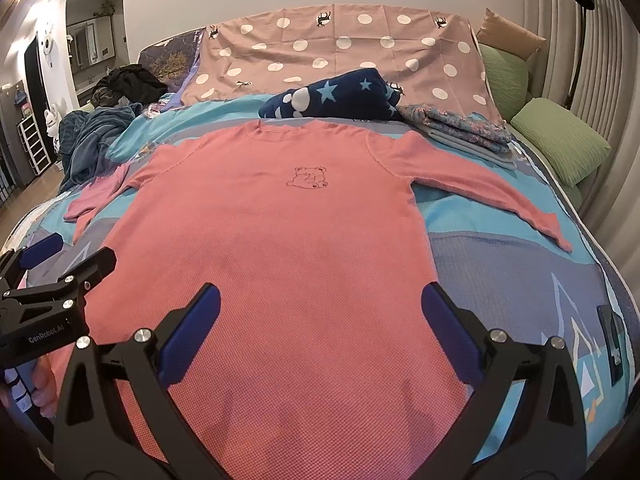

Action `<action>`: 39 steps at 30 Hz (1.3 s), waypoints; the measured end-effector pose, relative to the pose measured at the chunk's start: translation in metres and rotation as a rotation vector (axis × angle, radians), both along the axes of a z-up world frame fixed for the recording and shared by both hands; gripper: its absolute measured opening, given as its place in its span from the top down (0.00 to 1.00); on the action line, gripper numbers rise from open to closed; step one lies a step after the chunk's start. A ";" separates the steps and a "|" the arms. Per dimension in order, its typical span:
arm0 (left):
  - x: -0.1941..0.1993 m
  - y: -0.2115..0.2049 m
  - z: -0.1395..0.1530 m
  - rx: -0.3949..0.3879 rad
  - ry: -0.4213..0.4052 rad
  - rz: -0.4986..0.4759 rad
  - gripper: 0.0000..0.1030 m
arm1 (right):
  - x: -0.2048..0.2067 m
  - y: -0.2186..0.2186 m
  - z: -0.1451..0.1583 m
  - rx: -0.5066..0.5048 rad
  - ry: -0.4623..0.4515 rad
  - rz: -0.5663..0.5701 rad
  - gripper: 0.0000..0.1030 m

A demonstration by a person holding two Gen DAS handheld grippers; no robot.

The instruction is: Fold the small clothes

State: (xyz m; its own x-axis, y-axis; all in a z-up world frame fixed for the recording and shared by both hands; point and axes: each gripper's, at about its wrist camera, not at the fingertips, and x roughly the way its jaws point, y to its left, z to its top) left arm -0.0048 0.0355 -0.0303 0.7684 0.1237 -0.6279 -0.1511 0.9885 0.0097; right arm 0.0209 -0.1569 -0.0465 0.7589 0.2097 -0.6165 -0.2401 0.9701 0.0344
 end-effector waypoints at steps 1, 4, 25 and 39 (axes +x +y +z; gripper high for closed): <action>0.000 0.000 0.000 0.000 0.001 0.000 0.01 | 0.000 0.000 0.000 -0.001 0.000 0.000 0.02; 0.000 0.000 0.000 -0.003 -0.001 -0.002 0.01 | 0.000 0.000 -0.001 -0.001 0.002 0.001 0.02; 0.000 0.010 -0.004 -0.052 0.001 -0.014 0.01 | 0.004 0.005 -0.005 -0.027 0.025 -0.012 0.02; 0.015 0.082 0.002 -0.304 -0.034 -0.005 0.01 | 0.028 -0.017 0.005 0.131 0.070 -0.024 0.02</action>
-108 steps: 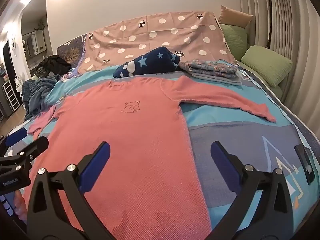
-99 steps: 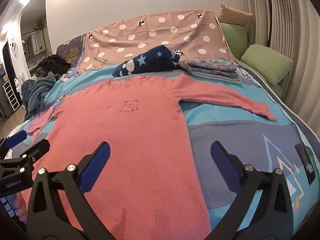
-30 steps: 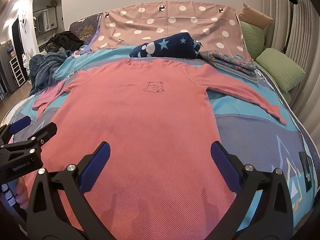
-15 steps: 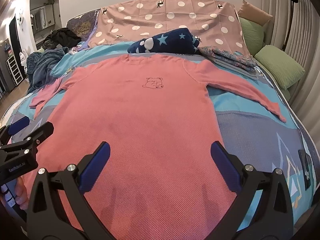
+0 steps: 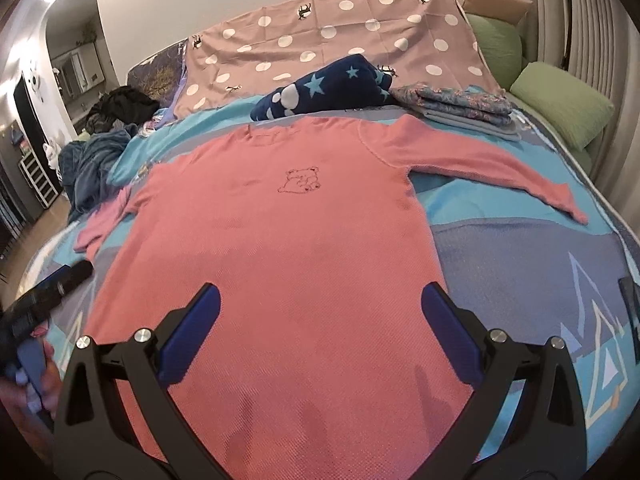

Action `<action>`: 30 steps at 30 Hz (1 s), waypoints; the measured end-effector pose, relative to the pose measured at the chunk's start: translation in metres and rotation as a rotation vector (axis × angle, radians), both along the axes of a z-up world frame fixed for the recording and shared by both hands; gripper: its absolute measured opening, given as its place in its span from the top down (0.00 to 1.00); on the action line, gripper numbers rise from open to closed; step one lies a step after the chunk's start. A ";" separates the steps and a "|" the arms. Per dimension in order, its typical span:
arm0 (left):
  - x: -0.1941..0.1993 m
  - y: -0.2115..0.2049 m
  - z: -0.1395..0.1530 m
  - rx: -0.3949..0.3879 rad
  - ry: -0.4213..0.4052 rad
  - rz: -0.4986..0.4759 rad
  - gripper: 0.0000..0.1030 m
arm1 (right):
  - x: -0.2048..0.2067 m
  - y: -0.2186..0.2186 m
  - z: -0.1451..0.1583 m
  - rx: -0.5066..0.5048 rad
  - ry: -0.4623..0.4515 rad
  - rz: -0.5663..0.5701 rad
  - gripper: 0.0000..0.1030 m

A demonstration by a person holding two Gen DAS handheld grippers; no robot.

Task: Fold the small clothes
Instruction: 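Grasp the coral sweater's sleeve cuff with the left gripper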

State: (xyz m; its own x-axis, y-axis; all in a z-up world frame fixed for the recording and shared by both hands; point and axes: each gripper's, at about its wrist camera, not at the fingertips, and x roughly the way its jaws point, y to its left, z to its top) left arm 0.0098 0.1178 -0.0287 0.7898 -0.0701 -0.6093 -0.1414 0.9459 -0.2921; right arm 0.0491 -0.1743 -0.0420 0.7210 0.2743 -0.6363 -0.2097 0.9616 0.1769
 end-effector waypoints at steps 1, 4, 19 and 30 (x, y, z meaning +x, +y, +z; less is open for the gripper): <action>0.005 0.023 -0.002 -0.045 0.003 0.043 0.01 | 0.002 0.000 0.002 -0.004 -0.006 0.000 0.02; 0.016 0.093 -0.019 -0.143 0.041 0.212 0.01 | 0.008 0.001 0.007 -0.029 -0.025 0.004 0.02; 0.039 0.326 -0.164 -0.832 0.134 0.766 0.18 | 0.064 0.011 0.008 -0.073 0.003 -0.066 0.02; 0.091 0.327 -0.080 -0.605 -0.064 0.653 0.97 | 0.077 0.022 0.008 -0.127 -0.023 -0.041 0.02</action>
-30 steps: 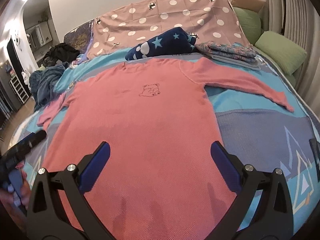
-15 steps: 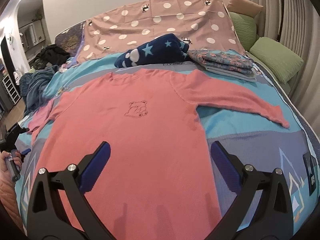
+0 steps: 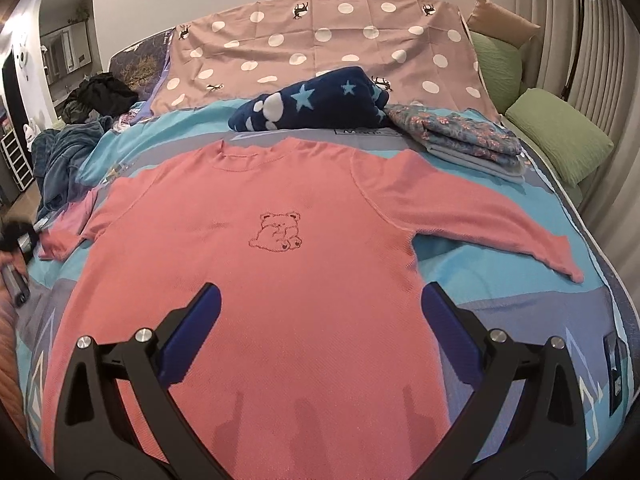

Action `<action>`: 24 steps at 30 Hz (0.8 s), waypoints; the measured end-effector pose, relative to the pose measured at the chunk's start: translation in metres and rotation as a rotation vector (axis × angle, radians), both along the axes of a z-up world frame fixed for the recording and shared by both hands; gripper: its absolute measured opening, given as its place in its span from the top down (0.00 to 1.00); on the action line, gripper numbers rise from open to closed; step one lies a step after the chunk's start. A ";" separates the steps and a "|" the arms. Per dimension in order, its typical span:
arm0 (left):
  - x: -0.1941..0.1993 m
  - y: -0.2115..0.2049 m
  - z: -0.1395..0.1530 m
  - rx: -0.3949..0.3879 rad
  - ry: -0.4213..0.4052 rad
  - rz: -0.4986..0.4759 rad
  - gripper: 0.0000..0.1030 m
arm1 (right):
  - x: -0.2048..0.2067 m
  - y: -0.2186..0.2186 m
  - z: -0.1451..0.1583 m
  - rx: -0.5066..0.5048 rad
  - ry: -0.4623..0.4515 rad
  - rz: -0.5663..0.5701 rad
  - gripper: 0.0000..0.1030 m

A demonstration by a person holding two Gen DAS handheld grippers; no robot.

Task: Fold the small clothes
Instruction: 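Grasp the coral sweater's sleeve cuff with the left gripper, then fold the sleeve across the sweater body with the left gripper and release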

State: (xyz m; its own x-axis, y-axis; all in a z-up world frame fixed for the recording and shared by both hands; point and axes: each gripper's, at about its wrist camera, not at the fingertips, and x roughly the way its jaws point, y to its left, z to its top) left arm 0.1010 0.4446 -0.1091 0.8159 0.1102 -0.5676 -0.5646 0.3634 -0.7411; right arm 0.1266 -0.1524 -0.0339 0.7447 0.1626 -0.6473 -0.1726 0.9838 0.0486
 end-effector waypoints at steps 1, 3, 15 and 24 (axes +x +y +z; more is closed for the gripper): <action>0.015 -0.020 0.031 0.076 -0.036 -0.069 0.97 | 0.002 0.000 0.000 0.007 0.001 0.003 0.02; 0.043 -0.066 0.083 0.200 -0.094 -0.210 0.96 | 0.003 -0.001 0.000 0.022 0.002 0.005 0.02; 0.109 -0.353 0.102 0.537 -0.086 -0.885 0.96 | 0.020 -0.031 0.005 0.102 0.022 -0.056 0.02; 0.118 -0.406 0.046 0.553 0.068 -1.060 0.96 | 0.088 -0.021 0.001 0.205 0.209 0.080 0.55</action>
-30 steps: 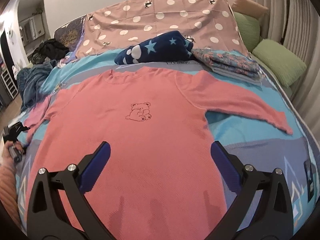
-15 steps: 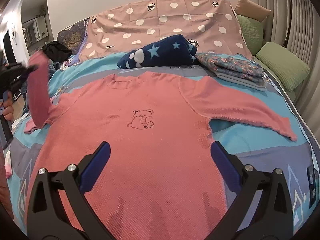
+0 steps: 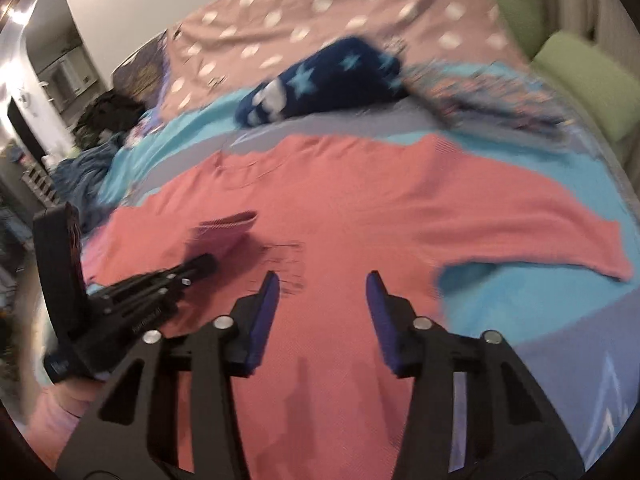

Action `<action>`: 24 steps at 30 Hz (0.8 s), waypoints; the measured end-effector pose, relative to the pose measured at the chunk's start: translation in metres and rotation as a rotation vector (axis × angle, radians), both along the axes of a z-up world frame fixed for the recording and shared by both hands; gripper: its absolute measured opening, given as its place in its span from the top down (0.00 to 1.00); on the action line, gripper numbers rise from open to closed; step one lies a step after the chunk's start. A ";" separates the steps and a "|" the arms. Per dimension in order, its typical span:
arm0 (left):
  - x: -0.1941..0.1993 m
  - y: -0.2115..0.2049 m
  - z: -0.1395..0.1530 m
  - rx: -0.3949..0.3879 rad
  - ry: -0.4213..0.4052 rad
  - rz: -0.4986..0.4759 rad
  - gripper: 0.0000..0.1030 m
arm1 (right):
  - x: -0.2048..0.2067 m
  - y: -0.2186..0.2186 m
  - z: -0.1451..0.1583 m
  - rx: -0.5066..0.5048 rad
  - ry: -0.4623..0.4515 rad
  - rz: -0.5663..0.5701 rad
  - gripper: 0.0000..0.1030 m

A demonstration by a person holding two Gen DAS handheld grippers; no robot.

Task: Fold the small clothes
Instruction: 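Fold the sleeve across the sweater body with the left gripper and release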

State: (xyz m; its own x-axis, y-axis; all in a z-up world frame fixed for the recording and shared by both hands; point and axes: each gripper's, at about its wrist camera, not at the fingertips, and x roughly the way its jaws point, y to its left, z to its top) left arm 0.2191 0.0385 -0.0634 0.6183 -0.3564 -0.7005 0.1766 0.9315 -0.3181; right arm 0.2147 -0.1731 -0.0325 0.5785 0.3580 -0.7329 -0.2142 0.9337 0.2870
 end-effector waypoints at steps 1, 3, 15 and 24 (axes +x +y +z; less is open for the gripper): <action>0.000 0.005 0.002 -0.012 0.001 0.006 0.96 | 0.013 0.006 -0.002 0.037 0.046 0.028 0.54; -0.003 0.002 0.003 -0.012 0.002 0.010 0.96 | 0.034 0.021 -0.007 0.105 0.125 0.076 0.47; -0.008 -0.026 0.001 0.047 0.005 -0.037 0.58 | 0.102 0.082 -0.037 0.179 0.400 0.120 0.82; -0.024 -0.012 0.003 0.093 -0.023 0.014 0.37 | 0.103 0.056 -0.033 0.174 0.350 0.092 0.85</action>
State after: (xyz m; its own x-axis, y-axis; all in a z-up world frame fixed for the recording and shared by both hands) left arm 0.1950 0.0264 -0.0602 0.6392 -0.2816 -0.7156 0.1697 0.9593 -0.2259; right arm 0.3173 -0.1175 -0.0654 0.2642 0.5330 -0.8038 -0.1553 0.8461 0.5100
